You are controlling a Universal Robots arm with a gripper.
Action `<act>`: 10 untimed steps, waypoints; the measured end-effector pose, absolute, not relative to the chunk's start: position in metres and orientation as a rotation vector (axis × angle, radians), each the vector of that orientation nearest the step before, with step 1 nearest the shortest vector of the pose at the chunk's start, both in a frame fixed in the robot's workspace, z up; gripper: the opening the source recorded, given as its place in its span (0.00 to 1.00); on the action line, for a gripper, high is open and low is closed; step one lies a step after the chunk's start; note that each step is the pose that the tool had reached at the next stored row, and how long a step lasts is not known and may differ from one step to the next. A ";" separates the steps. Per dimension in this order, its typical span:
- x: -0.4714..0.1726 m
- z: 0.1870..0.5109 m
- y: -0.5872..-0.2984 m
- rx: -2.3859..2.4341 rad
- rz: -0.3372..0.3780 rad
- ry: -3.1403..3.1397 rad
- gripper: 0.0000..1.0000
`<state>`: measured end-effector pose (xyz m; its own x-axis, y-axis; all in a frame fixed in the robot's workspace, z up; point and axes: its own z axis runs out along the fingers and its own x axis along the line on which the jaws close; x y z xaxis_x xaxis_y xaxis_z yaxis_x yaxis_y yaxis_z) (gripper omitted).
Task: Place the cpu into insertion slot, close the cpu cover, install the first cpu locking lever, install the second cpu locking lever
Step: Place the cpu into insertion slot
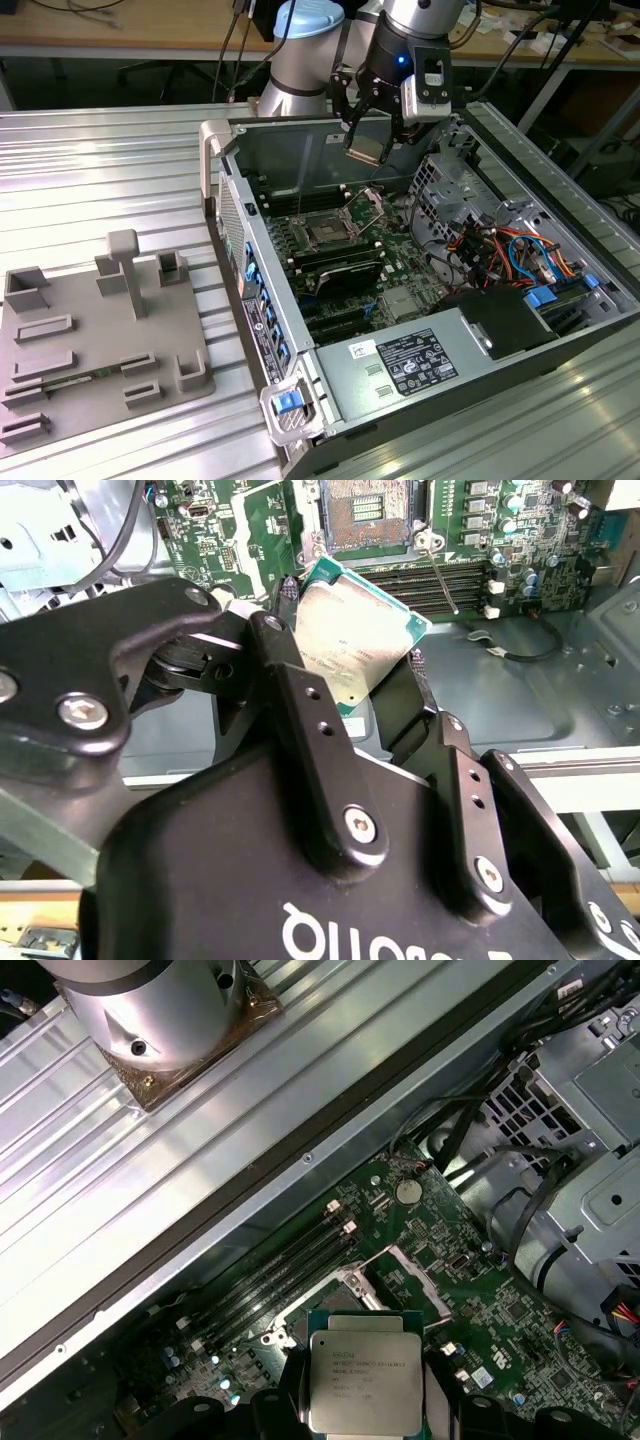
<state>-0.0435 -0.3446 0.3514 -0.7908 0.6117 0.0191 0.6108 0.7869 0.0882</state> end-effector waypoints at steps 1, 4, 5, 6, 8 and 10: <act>-0.043 0.351 -0.345 1.019 0.140 2.957 0.55; -0.043 0.351 -0.345 1.090 0.140 2.929 0.55; -0.043 0.351 -0.345 1.107 0.140 2.923 0.55; -0.043 0.351 -0.345 1.118 0.140 2.918 0.55; -0.044 0.351 -0.345 1.139 0.139 2.909 0.55; -0.044 0.351 -0.345 1.154 0.139 2.903 0.55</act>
<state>-0.0441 -0.3446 0.3506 -0.7273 0.6861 0.0191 0.6847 0.7234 0.0880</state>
